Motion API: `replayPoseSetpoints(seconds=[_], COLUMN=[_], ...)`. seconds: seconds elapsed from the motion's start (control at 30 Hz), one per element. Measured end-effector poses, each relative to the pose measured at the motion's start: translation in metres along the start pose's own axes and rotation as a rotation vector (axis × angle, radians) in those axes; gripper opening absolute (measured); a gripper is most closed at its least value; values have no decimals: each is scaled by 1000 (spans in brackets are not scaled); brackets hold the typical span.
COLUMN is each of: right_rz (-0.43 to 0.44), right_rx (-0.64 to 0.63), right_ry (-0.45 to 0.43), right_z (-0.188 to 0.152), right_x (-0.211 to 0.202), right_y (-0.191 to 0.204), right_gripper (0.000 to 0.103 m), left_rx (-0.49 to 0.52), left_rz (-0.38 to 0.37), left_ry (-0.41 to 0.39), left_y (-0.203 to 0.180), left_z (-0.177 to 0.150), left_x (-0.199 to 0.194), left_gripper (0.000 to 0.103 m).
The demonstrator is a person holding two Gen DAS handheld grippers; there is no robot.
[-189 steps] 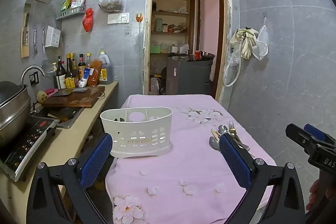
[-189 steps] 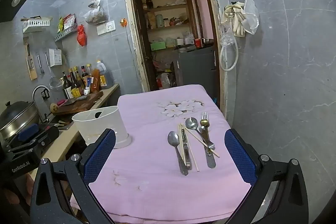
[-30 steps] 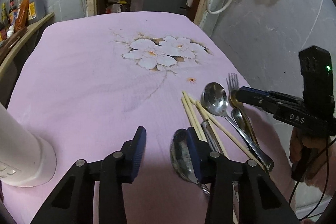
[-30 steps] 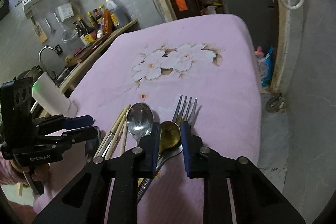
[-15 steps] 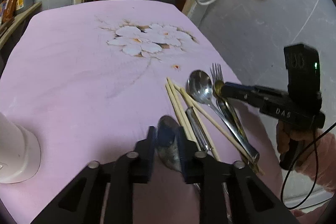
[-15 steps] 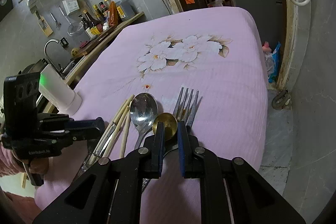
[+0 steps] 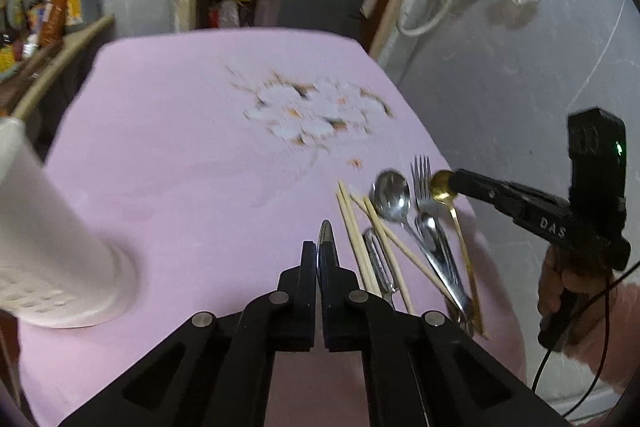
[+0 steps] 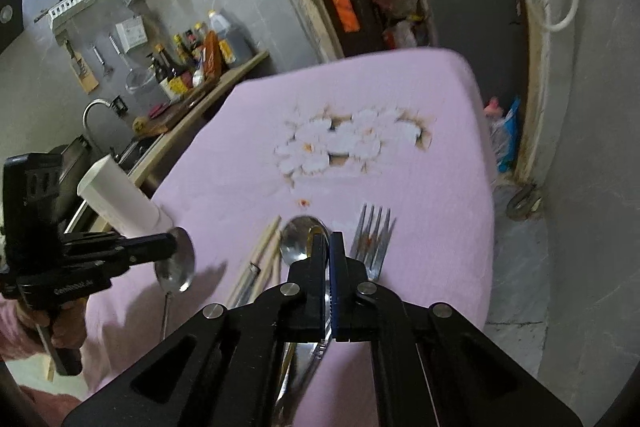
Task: Organize utensils
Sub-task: 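Grasp the silver spoon with the left tool while the right tool grasps the gold spoon, then carry both spoons up and over the white caddy with both tools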
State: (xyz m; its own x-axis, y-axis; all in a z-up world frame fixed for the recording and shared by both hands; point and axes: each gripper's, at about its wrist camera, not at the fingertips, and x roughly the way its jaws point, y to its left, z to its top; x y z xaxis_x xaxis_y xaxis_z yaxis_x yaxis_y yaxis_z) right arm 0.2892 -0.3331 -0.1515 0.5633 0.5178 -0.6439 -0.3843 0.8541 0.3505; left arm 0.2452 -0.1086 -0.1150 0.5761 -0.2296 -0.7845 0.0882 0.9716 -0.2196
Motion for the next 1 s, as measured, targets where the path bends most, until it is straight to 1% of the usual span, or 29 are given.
replayPoseSetpoints(seconds=[0.1,0.3,0.43,0.53,0.63,0.73,0.8,0.83,0.9,1.0], right_rz=[-47,-144,-190,-200,-201,-193,-183,-181,-174,-182], right_rx=[1,10,7,1,-10,-19,-42,-52,-90,-135], right_ry=[-49,-170,-255,-312,-393,-460,-519,-534,-578,-625], right_z=[3,7,14,27,44,57,69,74,88,102], right_x=[-17,-54,-79,-94,-109,-114,-115,-112,-102,-84], right_y=[13,44,75,101,138,172,202,213,242,278], right_gripper=[2,2,2,2,2,2,2,2,2,2], left_rx=[-4,-34,-18,-4,-2,-5,-17,-22,-43,-63], left_rz=[57,116,122,113,116,132,151,160,193,284], left_ry=[-64,-174,-251,-299,-338,-390,-417,-428,-460,-524], left_y=[0,9,17,28,42,66,84,90,111,146], left_z=[3,9,14,23,31,43,50,51,55,63], left_x=[-21,-55,-83,-107,-129,-161,-180,-186,-204,-226], left_gripper=[2,2,2,2,2,2,2,2,2,2])
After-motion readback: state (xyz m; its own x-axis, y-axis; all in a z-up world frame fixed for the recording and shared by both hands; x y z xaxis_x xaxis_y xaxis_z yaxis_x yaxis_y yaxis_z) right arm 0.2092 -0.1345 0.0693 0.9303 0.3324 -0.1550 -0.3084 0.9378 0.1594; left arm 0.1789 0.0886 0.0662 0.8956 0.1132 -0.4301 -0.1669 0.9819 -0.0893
